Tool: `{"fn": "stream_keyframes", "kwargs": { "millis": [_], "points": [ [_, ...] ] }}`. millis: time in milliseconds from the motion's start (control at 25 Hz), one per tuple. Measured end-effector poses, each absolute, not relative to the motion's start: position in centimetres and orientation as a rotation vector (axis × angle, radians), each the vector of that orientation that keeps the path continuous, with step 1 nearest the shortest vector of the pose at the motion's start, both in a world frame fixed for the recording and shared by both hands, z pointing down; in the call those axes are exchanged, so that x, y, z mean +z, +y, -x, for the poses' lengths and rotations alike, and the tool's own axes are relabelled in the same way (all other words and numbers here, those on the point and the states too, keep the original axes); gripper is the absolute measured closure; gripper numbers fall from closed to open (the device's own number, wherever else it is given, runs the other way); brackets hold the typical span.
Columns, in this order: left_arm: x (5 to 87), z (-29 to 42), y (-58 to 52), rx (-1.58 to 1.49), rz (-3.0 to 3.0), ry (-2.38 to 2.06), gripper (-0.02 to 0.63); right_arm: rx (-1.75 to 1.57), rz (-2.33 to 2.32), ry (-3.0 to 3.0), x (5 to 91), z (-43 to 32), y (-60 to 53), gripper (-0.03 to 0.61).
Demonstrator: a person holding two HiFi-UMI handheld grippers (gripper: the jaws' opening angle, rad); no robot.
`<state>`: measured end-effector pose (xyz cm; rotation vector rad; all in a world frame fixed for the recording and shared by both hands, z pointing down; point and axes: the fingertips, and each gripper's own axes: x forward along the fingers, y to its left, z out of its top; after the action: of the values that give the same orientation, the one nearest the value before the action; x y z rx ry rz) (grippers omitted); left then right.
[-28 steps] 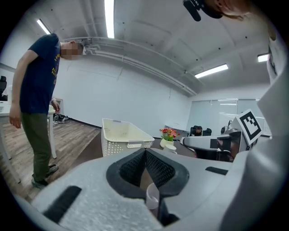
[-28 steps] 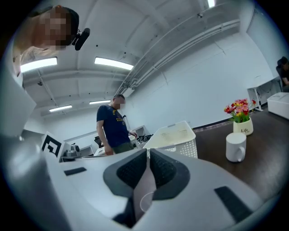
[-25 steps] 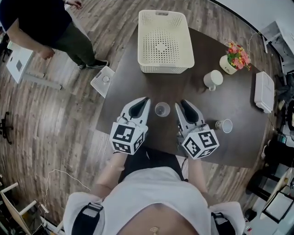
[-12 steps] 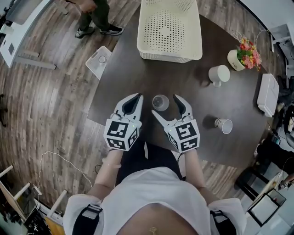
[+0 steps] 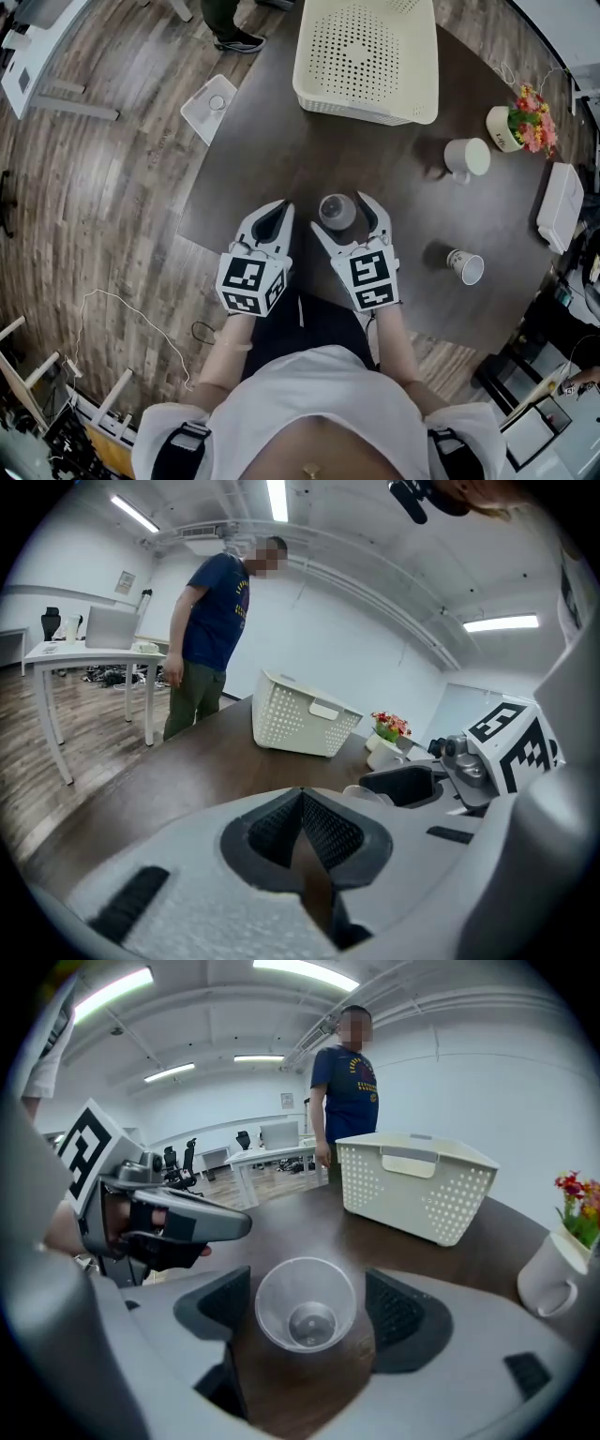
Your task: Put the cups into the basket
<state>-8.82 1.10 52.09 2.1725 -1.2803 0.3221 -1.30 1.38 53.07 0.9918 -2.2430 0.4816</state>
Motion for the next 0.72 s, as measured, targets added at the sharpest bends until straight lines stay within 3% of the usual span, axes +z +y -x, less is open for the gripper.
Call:
{"fn": "stream_keyframes", "kwargs": {
  "millis": [720],
  "points": [
    [53.0,9.4,0.3,0.321,-2.143,-1.301,0.603,0.442,-0.961,-2.219,53.9,1.1,1.2,0.243]
  ]
}}
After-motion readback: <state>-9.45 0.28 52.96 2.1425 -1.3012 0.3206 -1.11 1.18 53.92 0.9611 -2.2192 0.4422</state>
